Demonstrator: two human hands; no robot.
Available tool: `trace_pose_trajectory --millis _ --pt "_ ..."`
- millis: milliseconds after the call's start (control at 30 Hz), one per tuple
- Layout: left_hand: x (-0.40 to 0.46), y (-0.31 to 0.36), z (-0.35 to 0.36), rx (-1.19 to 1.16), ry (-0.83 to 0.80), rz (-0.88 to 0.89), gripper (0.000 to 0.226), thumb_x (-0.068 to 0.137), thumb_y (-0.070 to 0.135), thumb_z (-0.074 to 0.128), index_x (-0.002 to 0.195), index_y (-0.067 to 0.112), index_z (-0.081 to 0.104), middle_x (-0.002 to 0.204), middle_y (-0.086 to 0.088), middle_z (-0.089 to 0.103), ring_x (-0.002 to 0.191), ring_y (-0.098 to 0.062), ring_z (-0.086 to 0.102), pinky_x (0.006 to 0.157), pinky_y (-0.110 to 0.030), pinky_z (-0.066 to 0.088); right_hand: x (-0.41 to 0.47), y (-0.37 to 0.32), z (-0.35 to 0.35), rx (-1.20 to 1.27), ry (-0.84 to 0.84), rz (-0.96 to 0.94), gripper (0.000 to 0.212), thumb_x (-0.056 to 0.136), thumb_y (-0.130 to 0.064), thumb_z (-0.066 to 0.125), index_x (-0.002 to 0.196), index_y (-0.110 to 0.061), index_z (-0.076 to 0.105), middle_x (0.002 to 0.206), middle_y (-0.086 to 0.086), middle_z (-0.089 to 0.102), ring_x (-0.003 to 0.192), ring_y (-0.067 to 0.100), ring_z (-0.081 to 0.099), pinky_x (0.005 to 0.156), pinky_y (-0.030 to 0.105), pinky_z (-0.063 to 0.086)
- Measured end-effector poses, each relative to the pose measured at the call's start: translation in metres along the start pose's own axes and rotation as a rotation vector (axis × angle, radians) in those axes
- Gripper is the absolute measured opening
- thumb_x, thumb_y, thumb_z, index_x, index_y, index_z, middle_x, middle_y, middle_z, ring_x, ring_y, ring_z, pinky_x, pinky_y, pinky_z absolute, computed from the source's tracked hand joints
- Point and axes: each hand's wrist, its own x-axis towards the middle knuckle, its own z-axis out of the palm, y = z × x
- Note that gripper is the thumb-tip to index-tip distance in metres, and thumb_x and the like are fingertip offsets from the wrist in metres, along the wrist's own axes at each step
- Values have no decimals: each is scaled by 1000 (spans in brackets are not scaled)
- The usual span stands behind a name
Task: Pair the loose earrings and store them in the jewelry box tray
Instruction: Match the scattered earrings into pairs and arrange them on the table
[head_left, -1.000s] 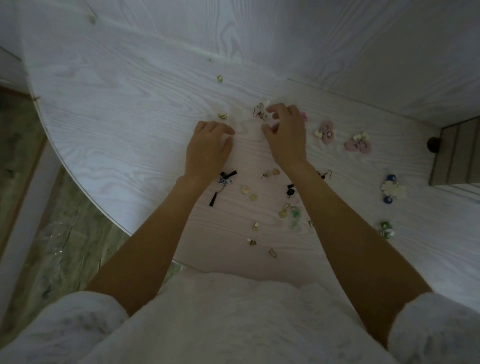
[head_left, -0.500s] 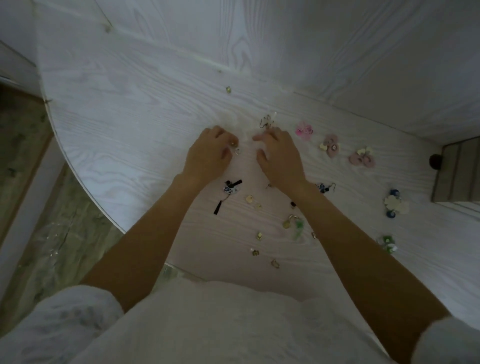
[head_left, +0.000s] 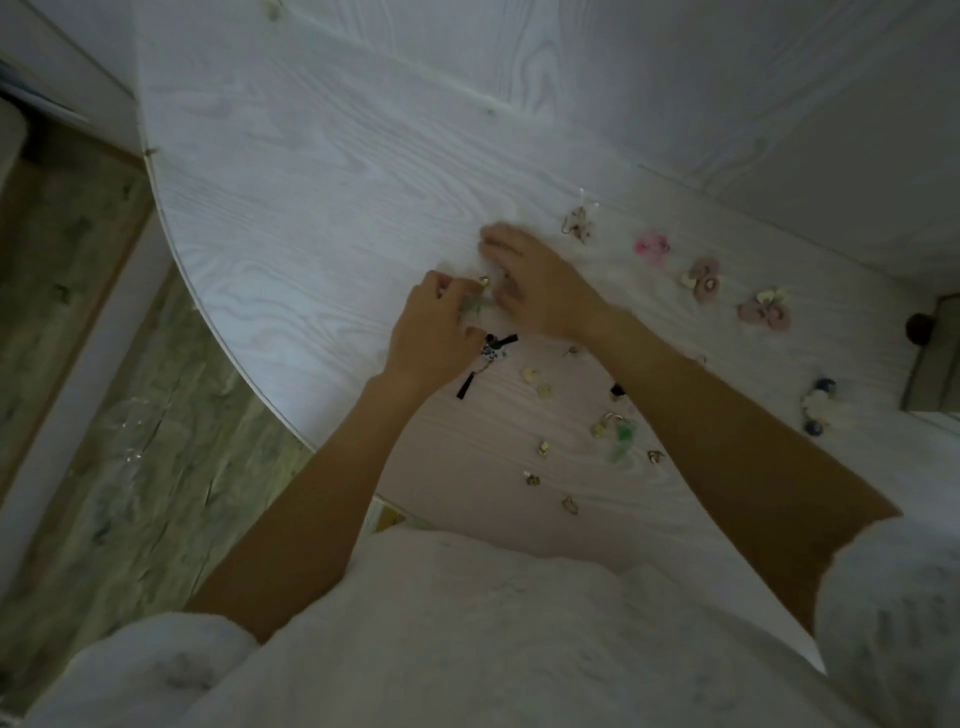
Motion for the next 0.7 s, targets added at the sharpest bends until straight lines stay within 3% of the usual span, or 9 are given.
trace_pose_trajectory --millis 133,233,367,500,567,700 --pt "-18 5 6 -18 -64 48 48 78 12 63 124 13 52 118 -11 47 101 -25 50 80 -27 41 -69 3 25 -27 11 -28 50 83 -1 52 132 -1 45 143 15 41 137 30 30 115 39 21" --pt "-34 15 14 -26 -106 105 47 79 3 56 125 12 52 120 -10 47 89 -21 55 74 -23 42 -108 8 30 -4 60 45 49 84 1 50 133 -2 45 145 13 40 139 29 28 116 42 23" --pt "-53 15 19 -33 -6 123 41 80 6 61 120 12 55 120 -11 48 91 -22 57 70 -26 48 -144 -2 27 103 302 154 39 88 2 48 126 -3 52 138 13 47 132 26 39 113 30 26" --pt "-60 17 22 75 4 151 27 79 17 68 104 7 62 104 -12 57 90 -26 57 70 -29 43 -174 5 22 34 600 457 30 84 1 48 108 -7 64 116 13 60 110 31 51 93 17 29" --pt "-56 20 22 103 -18 123 27 80 19 67 103 7 62 101 -13 58 85 -26 59 70 -32 45 -179 17 21 -15 606 556 32 84 1 46 110 -8 63 115 12 59 108 31 49 88 19 32" --pt "-56 25 24 148 -44 133 22 83 17 64 102 6 62 95 -15 61 83 -29 59 69 -30 42 -178 28 16 -98 526 597 31 87 -3 46 116 -5 58 119 16 56 107 35 48 89 37 40"
